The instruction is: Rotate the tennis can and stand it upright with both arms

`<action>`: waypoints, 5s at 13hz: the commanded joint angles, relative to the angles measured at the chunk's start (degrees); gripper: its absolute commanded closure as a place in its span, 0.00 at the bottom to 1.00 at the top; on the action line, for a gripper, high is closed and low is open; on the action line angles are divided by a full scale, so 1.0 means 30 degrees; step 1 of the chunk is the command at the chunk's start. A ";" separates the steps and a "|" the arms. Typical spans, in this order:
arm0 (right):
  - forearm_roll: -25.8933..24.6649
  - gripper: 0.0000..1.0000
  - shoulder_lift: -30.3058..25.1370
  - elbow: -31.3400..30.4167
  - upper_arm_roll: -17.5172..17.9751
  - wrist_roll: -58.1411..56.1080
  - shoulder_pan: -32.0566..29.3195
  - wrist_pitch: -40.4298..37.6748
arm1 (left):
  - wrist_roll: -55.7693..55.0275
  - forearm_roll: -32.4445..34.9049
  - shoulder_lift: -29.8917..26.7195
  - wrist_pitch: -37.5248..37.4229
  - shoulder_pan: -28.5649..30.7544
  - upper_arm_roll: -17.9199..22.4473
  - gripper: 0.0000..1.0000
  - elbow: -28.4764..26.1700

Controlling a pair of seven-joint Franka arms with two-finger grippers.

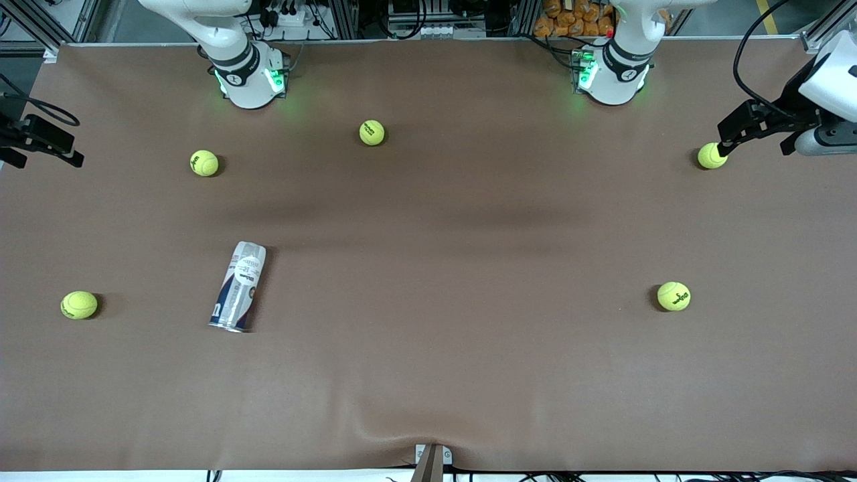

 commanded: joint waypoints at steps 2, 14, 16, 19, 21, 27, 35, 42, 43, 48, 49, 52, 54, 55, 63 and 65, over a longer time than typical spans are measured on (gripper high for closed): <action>0.0031 0.00 -0.0264 -0.0302 0.0096 -0.0161 -0.0085 -0.0005 | 0.0401 0.0205 0.0125 -0.0341 0.0151 -0.0080 0.00 0.0406; 0.0089 0.00 0.1870 -0.5423 0.0126 0.0015 0.2373 0.5377 | 0.1192 0.0587 0.0827 -0.0311 0.0327 -0.0080 0.00 0.0728; 0.0264 0.00 0.3536 -0.5547 0.0126 0.0015 0.2610 0.6263 | 0.1163 0.0557 0.0799 -0.0311 0.0297 -0.0080 0.00 0.0641; 0.0383 0.00 0.5822 -0.5488 0.0126 0.0102 0.2756 0.9125 | 0.1192 0.0528 0.0711 -0.0341 0.0326 -0.0080 0.00 0.0407; 0.0383 0.00 0.7200 -0.5488 0.0155 0.0889 0.2960 1.1001 | 0.1163 0.0499 0.0652 -0.0341 0.0501 -0.0080 0.00 0.0318; 0.1110 0.00 1.0015 -0.5459 0.0184 0.2739 0.3752 1.4081 | 0.1134 0.0498 0.0944 -0.0311 0.0240 -0.0050 0.00 0.0318; 0.1467 0.00 1.2448 -0.4816 0.0155 0.2710 0.3694 1.5903 | 0.1133 0.0528 0.1560 -0.0253 -0.0901 0.1148 0.00 0.0406; 0.2139 0.00 1.3417 -0.4257 0.0184 0.2739 0.3664 1.5903 | 0.1133 0.0586 0.1824 -0.0077 -0.0963 0.1092 0.00 0.0435; 0.2401 0.00 1.3418 -0.4257 0.0155 0.2739 0.3694 1.5874 | 0.1133 0.0586 0.1824 -0.0048 -0.0963 0.1063 0.00 0.0465; 0.2580 0.00 1.3272 -0.4286 0.0155 0.2739 0.3723 1.5640 | 0.1134 0.0586 0.1824 -0.0018 -0.0904 0.1063 0.00 0.0406; 0.2580 0.00 1.3271 -0.4286 0.0155 0.2739 0.3723 1.5669 | 0.1133 0.0615 0.1824 -0.0018 -0.0904 0.1063 0.00 0.0435; 0.2580 0.22 1.3242 -0.4286 0.0155 0.2710 0.3723 1.5698 | 0.1133 0.0703 0.1941 0.0215 -0.1021 0.1063 0.00 0.0435; 0.2579 0.32 1.3184 -0.4257 0.0155 0.2710 0.3752 1.5669 | 0.1104 0.0733 0.2058 0.0245 -0.1021 0.1034 0.00 0.0406; 0.2551 0.32 1.3097 -0.4257 0.0155 0.2681 0.3753 1.5669 | 0.1104 0.0733 0.2087 0.0245 -0.1021 0.1034 0.00 0.0435; 0.2492 0.29 1.0783 -0.2158 0.0155 0.2358 0.4161 1.1495 | 0.1104 0.0674 0.2029 0.0362 -0.0963 0.1034 0.00 0.0523; 0.2434 0.29 1.0810 0.0359 0.0184 0.2126 0.4541 0.8330 | 0.1104 0.0674 0.2000 0.0362 -0.0934 0.1034 0.00 0.0523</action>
